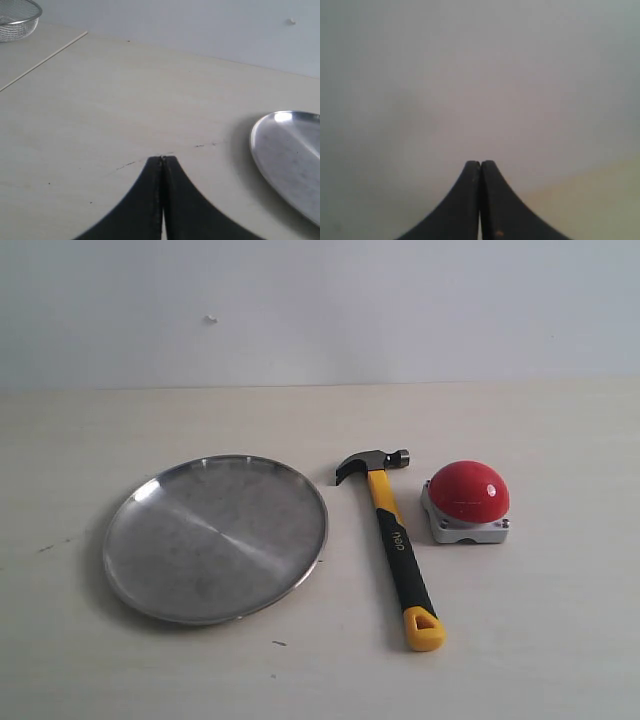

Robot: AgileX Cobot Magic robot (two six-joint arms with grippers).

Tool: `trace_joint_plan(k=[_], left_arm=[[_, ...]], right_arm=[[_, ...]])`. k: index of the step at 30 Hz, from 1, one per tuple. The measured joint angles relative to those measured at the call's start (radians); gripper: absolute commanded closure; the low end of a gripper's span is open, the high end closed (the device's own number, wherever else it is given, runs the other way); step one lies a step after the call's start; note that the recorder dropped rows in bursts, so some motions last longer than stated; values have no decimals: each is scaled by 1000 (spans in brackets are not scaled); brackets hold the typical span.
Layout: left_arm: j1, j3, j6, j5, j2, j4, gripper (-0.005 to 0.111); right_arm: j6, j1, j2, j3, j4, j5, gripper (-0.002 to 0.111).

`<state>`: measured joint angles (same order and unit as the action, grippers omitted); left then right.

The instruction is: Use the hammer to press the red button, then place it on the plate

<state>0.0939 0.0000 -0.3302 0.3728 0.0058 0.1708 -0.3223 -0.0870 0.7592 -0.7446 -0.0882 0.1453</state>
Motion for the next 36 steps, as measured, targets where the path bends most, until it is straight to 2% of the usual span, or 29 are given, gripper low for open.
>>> trace_joint_plan(k=[3, 5, 7, 9, 11, 16, 19, 23, 27, 30, 31, 32, 33, 35, 36], left_arm=[[0, 0, 0, 0, 0, 0, 107], [0, 0, 0, 0, 0, 0, 107], [0, 0, 0, 0, 0, 0, 107], [0, 0, 0, 0, 0, 0, 107], [0, 0, 0, 0, 0, 0, 107], [0, 0, 0, 0, 0, 0, 107], [0, 0, 0, 0, 0, 0, 107], [0, 0, 0, 0, 0, 0, 107], [0, 0, 0, 0, 0, 0, 107], [0, 0, 0, 0, 0, 0, 107], [0, 0, 0, 0, 0, 0, 107], [0, 0, 0, 0, 0, 0, 107], [0, 0, 0, 0, 0, 0, 107], [0, 0, 0, 0, 0, 0, 107], [0, 0, 0, 0, 0, 0, 107]], right_arm=[[88, -2, 213, -172, -55, 318, 108], [224, -2, 358, -267, -177, 506, 108], [380, 0, 488, -341, -317, 660, 108], [426, 31, 590, -385, -370, 747, 108], [413, 101, 692, -427, -348, 786, 108], [236, 325, 917, -541, -105, 844, 108], [179, 417, 1028, -646, -46, 878, 108], [148, 487, 1138, -810, -34, 921, 108], [110, 505, 1270, -989, -32, 1018, 108], [108, 505, 1382, -1076, -29, 1065, 97], [110, 505, 1408, -1091, -31, 1068, 88], [120, 505, 1444, -1110, -33, 1070, 84], [128, 505, 1462, -1121, -33, 1073, 72], [146, 505, 1506, -1152, -33, 1075, 56], [155, 505, 1525, -1168, -33, 1075, 52]])
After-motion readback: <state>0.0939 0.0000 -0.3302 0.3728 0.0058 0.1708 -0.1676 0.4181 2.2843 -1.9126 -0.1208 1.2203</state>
